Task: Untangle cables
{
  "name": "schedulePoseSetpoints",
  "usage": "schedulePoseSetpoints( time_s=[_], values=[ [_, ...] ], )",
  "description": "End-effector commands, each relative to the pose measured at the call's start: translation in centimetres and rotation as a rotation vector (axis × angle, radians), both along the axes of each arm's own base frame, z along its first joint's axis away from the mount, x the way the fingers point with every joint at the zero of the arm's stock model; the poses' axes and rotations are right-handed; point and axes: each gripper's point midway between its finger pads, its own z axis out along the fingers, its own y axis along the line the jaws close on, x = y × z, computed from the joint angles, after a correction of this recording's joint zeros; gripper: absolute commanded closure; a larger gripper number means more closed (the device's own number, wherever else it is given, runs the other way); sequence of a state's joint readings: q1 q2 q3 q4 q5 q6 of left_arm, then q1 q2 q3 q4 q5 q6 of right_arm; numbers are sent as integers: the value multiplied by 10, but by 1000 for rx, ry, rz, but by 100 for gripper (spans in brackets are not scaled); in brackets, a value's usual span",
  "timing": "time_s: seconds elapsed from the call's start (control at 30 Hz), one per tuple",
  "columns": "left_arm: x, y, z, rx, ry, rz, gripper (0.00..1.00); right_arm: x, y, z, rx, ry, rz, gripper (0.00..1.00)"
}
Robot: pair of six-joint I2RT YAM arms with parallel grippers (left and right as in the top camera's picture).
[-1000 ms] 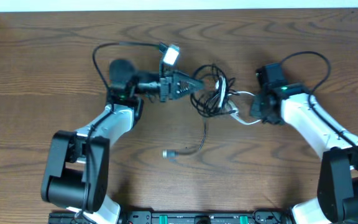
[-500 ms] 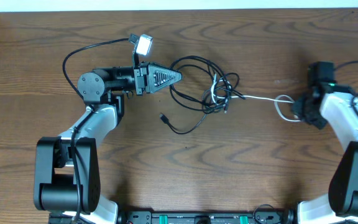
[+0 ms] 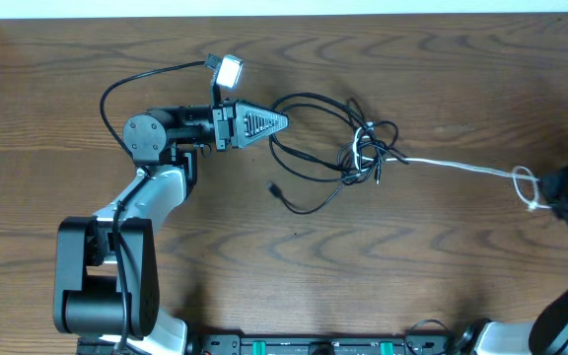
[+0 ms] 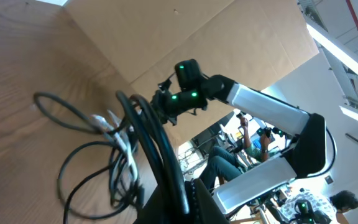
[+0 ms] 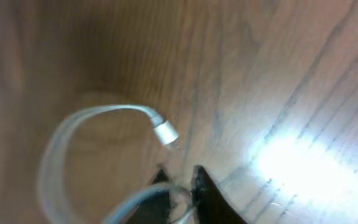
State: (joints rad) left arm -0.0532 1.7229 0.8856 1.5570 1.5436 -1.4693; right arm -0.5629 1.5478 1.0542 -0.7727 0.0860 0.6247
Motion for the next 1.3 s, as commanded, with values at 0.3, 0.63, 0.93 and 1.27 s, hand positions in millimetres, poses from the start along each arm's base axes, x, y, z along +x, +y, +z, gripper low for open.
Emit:
schedulePoseSetpoints(
  time_s=[0.3, 0.63, 0.93, 1.27],
  values=[
    [-1, 1, 16, -15, -72, 18, 92, 51, 69, 43, 138, -251, 326, 26],
    [-4, -27, 25, -75, -53, 10, 92, 68, 186, 81, 324, -432, 795, 1],
    [21, -51, -51, 50, 148, 62, 92, 50, 203, 73, 364, -358, 864, 1],
    [17, -45, -201, 590, 403, 375, 92, 40, 240, 70, 395, -319, 1000, 2]
  ],
)
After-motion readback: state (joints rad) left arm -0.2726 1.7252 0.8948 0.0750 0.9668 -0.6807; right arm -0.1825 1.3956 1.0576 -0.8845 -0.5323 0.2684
